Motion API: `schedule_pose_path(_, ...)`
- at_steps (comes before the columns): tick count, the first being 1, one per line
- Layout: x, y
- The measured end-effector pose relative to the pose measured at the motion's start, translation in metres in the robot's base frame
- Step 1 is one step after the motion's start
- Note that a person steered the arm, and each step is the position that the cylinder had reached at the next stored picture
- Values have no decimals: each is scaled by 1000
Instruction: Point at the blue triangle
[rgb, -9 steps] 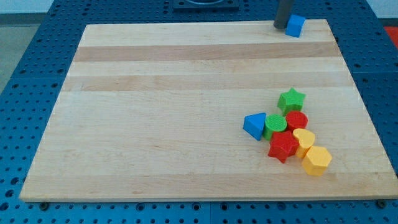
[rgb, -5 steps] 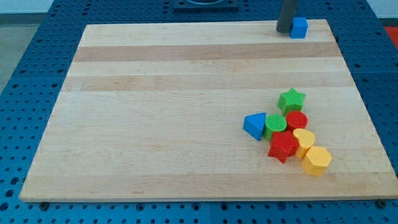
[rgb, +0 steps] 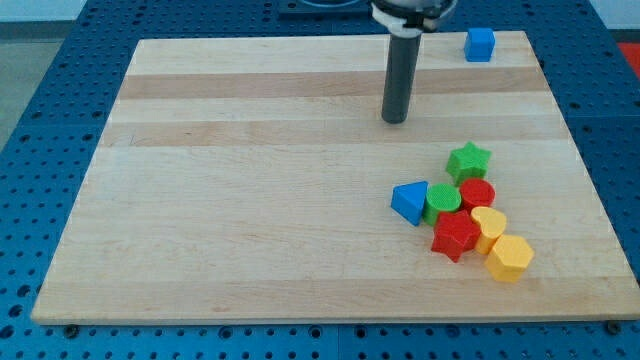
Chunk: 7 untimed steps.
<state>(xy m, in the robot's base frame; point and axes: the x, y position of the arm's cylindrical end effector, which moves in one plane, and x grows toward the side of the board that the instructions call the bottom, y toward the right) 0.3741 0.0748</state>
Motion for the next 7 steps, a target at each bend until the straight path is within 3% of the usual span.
schedule_pose_path(3,77,-8)
schedule_pose_path(7,94,46)
